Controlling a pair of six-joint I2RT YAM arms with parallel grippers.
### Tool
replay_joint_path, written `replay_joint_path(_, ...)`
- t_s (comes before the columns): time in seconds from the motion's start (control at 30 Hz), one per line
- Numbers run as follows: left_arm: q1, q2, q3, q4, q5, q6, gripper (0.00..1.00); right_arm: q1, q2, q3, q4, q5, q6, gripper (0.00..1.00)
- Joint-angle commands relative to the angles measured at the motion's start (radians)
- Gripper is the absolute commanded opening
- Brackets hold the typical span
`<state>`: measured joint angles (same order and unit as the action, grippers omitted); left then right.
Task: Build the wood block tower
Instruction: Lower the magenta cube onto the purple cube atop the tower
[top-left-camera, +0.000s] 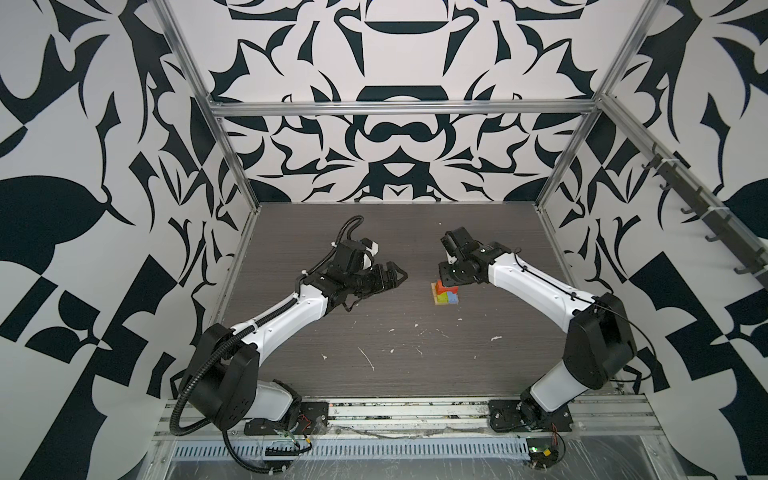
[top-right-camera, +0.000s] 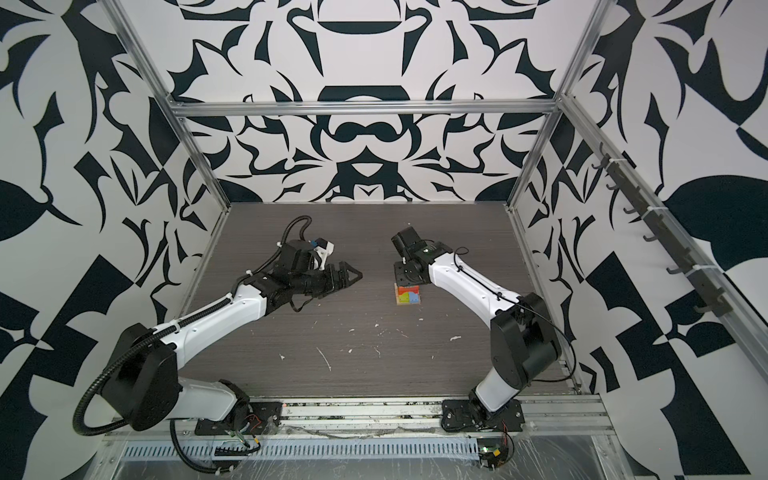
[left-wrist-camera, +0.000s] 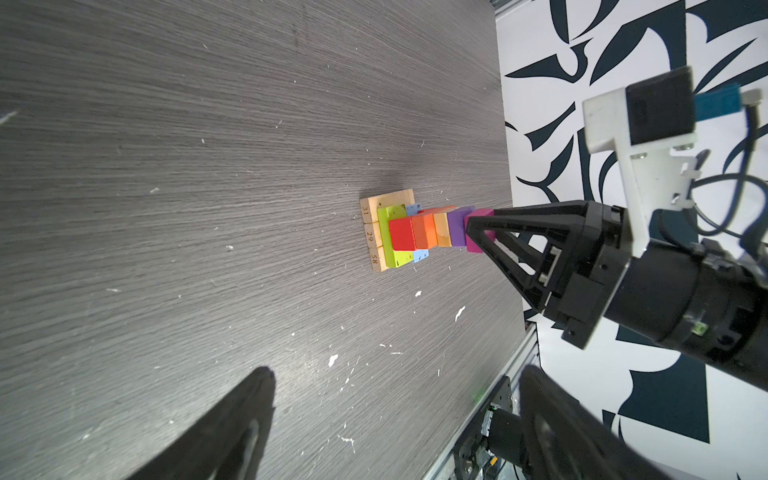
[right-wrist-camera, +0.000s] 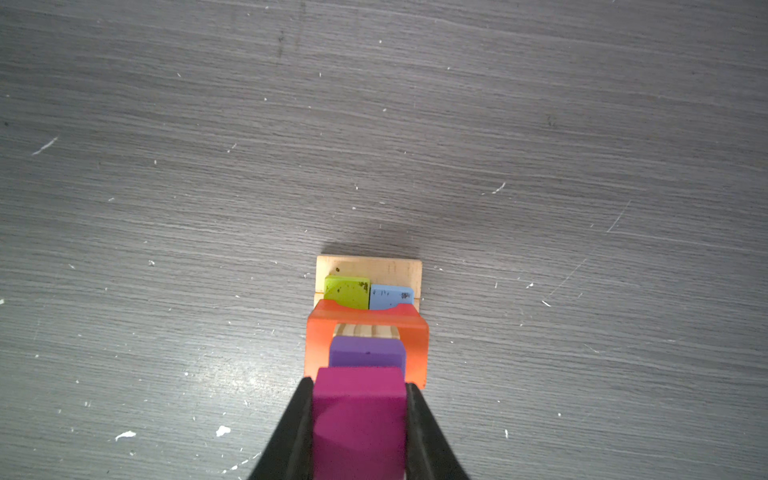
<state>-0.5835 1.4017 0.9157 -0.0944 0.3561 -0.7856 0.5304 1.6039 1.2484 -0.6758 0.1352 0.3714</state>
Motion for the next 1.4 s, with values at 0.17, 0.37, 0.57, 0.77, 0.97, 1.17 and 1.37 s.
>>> replay_joint_path(0.17, 0.004, -0.023, -0.018, 0.001, -0.002, 0.0, 0.94, -0.006, -0.002, 0.031, 0.012, 0.014, 0.004, 0.3)
replay_joint_path(0.37, 0.004, -0.023, -0.018, 0.0, -0.004, 0.0, 0.95, -0.007, 0.001, 0.037, 0.01, 0.015, 0.001, 0.3)
replay_joint_path(0.57, 0.004, -0.026, -0.018, -0.001, -0.003, 0.002, 0.95, -0.008, 0.007, 0.042, 0.007, 0.015, -0.002, 0.31)
replay_joint_path(0.77, 0.004, -0.026, -0.019, -0.001, -0.005, 0.002, 0.95, -0.008, 0.011, 0.046, 0.005, 0.01, -0.002, 0.34)
replay_joint_path(0.97, 0.004, -0.026, -0.018, -0.003, -0.005, 0.002, 0.95, -0.009, 0.014, 0.049, 0.004, 0.003, -0.001, 0.36)
replay_joint_path(1.17, 0.004, -0.027, -0.017, -0.002, -0.006, 0.003, 0.95, -0.008, 0.014, 0.052, 0.002, -0.003, 0.003, 0.38)
replay_joint_path(1.37, 0.004, -0.027, -0.015, -0.005, -0.005, 0.003, 0.95, -0.009, 0.018, 0.059, 0.001, -0.012, 0.004, 0.4)
